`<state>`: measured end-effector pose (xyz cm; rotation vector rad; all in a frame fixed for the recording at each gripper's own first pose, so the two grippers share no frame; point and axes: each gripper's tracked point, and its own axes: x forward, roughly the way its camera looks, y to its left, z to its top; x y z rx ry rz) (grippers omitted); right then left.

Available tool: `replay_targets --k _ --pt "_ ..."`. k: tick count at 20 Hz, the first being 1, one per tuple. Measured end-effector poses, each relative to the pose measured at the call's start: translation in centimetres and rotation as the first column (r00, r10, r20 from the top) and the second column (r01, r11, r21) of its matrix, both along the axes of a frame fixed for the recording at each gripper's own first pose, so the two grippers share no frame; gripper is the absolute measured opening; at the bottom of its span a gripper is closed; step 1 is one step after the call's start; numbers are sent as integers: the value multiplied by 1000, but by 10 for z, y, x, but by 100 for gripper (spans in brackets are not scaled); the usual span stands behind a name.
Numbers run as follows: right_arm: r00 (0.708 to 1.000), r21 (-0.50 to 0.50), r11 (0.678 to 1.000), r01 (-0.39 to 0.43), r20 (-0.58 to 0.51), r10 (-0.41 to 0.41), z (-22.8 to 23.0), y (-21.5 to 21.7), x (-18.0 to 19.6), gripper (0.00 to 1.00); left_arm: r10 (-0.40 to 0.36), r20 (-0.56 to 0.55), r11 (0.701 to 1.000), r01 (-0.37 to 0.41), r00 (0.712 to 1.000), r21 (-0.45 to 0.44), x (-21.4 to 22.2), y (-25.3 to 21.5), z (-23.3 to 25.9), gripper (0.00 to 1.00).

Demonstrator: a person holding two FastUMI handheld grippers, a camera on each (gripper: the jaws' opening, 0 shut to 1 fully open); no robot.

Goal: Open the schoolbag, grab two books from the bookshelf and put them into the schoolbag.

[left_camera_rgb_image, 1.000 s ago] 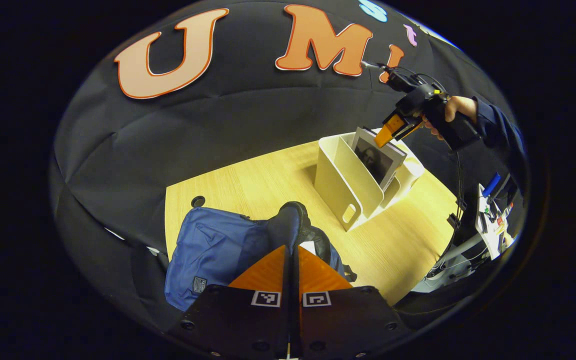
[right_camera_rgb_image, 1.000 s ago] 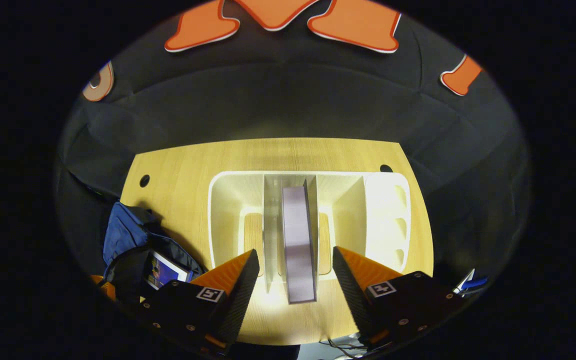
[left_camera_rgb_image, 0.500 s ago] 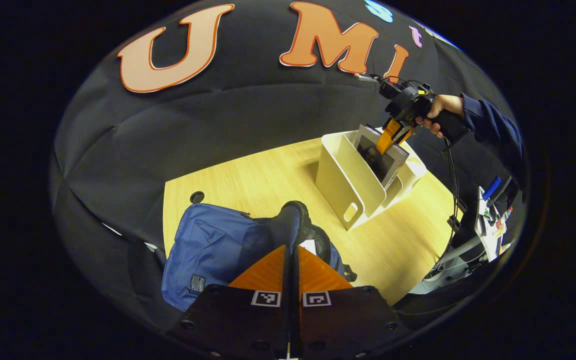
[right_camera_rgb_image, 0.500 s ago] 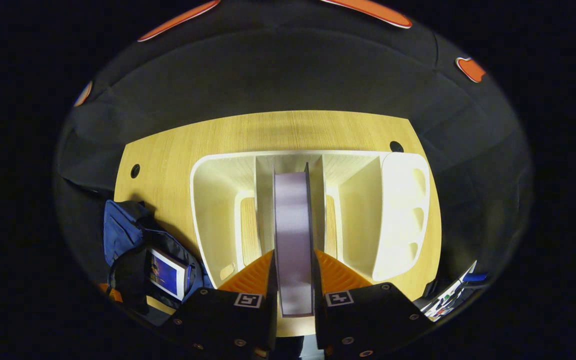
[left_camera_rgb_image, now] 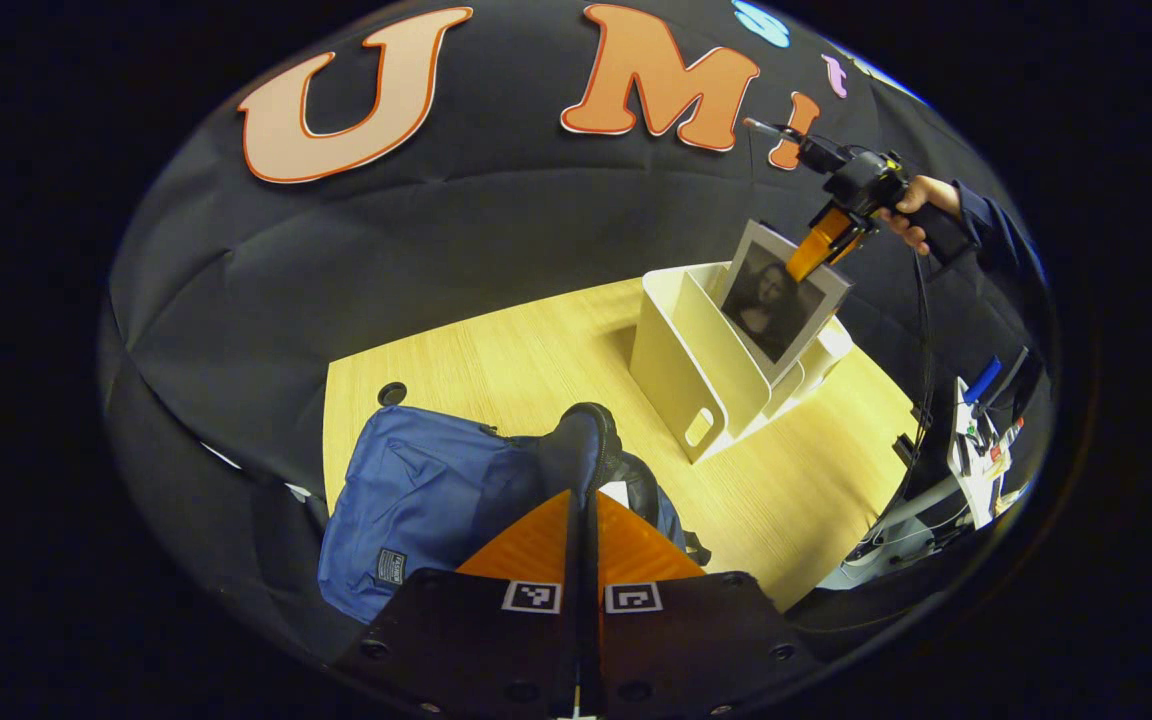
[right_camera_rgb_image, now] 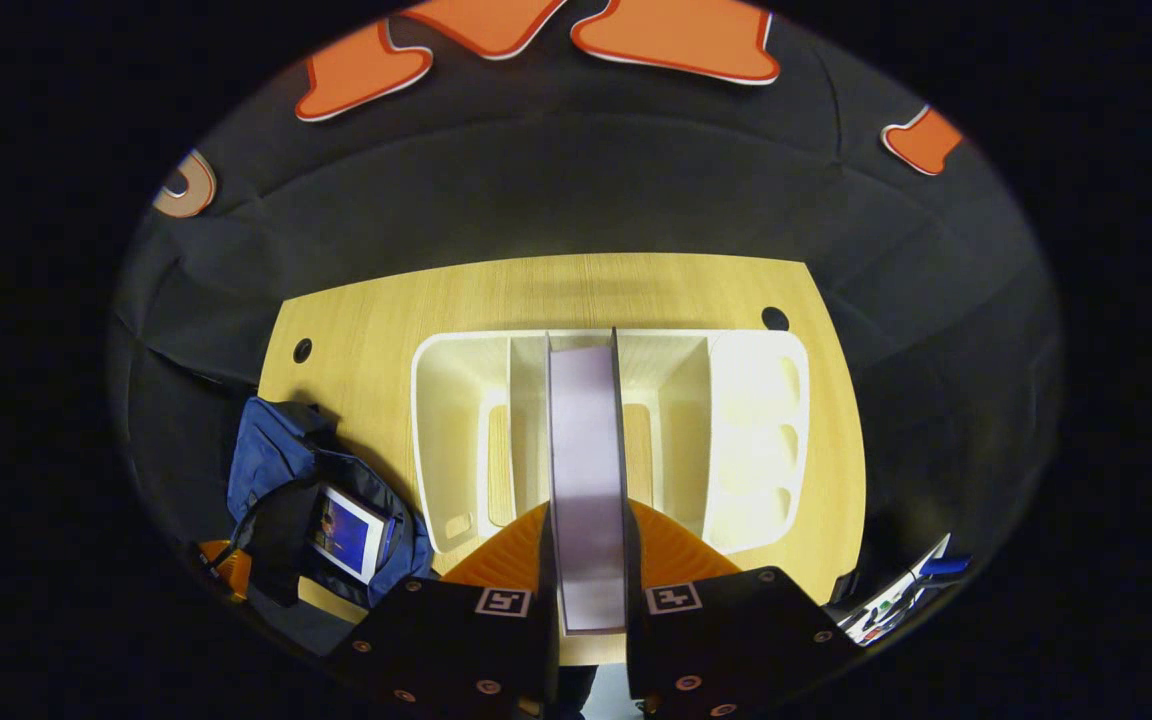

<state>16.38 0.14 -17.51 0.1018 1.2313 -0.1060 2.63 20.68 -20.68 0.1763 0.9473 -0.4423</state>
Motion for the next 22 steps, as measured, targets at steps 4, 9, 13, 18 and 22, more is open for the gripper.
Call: replay_targets --k 4,9,13,18,22 --pt "999 42 999 -21 41 19 30 1 -19 27 4 5 1000 -4 1000 4 0 0 2 2" --pt "990 81 996 -47 140 35 72 11 -45 27 11 6 1000 -11 1000 -1 -5 -1 4 2" --pt "980 111 991 -72 192 50 88 20 -63 27 12 13 1000 -12 1000 4 -7 -1 7 2" --pt "974 192 978 -82 225 38 94 38 -82 27 11 11 1000 -12 1000 11 -10 -4 6 2" --pt "974 315 945 -89 224 17 79 70 -97 27 21 22 999 -22 1000 24 -7 0 8 2"
